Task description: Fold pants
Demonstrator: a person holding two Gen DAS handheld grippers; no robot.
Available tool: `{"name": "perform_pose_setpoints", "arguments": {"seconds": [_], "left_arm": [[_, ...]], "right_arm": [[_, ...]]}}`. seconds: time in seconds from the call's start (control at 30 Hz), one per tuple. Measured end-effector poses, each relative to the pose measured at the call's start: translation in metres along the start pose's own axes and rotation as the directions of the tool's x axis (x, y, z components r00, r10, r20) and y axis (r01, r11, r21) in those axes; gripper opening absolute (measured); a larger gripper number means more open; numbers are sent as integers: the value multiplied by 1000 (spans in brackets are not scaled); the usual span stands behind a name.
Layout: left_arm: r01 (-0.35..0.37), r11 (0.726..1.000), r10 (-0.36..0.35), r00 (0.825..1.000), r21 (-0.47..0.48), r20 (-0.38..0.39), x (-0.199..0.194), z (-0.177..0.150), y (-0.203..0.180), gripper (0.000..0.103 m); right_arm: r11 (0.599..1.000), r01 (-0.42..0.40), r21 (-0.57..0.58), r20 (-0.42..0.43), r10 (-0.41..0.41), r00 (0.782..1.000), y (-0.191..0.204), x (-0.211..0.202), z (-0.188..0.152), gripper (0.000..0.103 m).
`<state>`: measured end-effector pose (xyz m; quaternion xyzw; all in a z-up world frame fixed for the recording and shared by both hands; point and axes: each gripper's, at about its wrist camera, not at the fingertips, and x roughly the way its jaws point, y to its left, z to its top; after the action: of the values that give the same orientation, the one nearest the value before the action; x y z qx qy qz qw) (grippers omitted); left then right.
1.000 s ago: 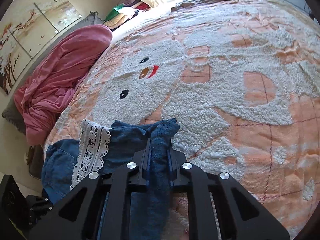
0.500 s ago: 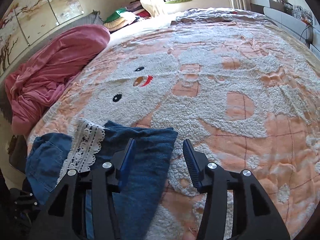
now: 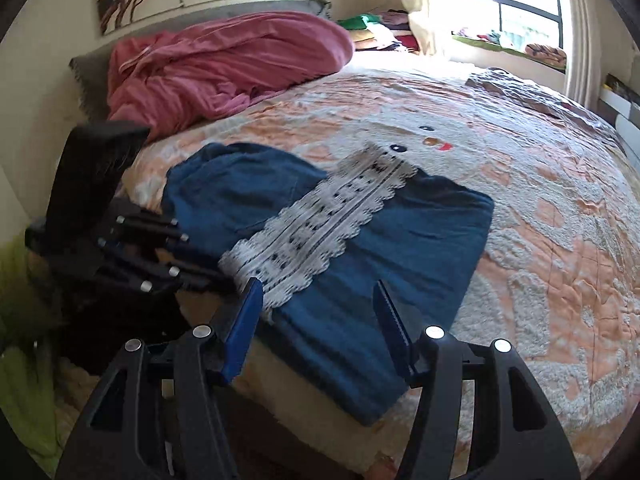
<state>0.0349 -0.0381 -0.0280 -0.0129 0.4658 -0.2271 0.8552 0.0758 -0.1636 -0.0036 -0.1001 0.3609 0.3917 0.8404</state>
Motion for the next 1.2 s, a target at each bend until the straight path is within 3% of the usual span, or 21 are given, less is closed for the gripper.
{"name": "perform_pose_setpoints", "arguments": {"seconds": [0.07,0.13,0.17,0.2,0.27,0.33,0.43,0.63,0.87,1.03,1.2], "left_arm": [[9,1000,-9,1000,-2,14,-1,1,0,16],[23,1000,-23,1000,-11,19,0,2,2,13],[26,1000,-26,999,-14,25,-2,2,3,12],[32,999,-32,999,-13,32,-5,3,3,9],[44,999,-44,998,-6,47,-11,3,3,5],[37,999,-37,998,0,51,-16,1,3,2],[24,1000,-24,1000,-12,15,-11,-3,8,2],[29,1000,-28,999,-8,21,-14,-6,7,2],[6,1000,-6,1000,-7,20,-17,-7,5,5],[-39,999,40,999,-24,36,-26,-5,6,22],[-78,996,80,995,-42,54,-37,-5,12,30]], "right_arm": [[1000,2,-11,-33,-3,999,7,7,-9,56],[997,60,-49,-80,-64,995,10,18,-16,52],[994,83,-69,-99,-90,991,10,23,-18,31],[992,99,-79,-133,-109,985,8,29,-19,18],[996,82,-34,-150,-86,985,1,28,-19,10],[993,100,-63,-135,-108,985,3,20,-19,5],[986,125,-108,-150,-140,979,8,22,-26,5],[995,96,-38,-144,-100,985,1,23,-33,6],[999,49,16,-126,-47,991,6,8,-30,19],[999,12,36,-45,-10,999,14,-9,-16,26],[998,-3,66,-4,3,1000,17,-2,8,27]]}}
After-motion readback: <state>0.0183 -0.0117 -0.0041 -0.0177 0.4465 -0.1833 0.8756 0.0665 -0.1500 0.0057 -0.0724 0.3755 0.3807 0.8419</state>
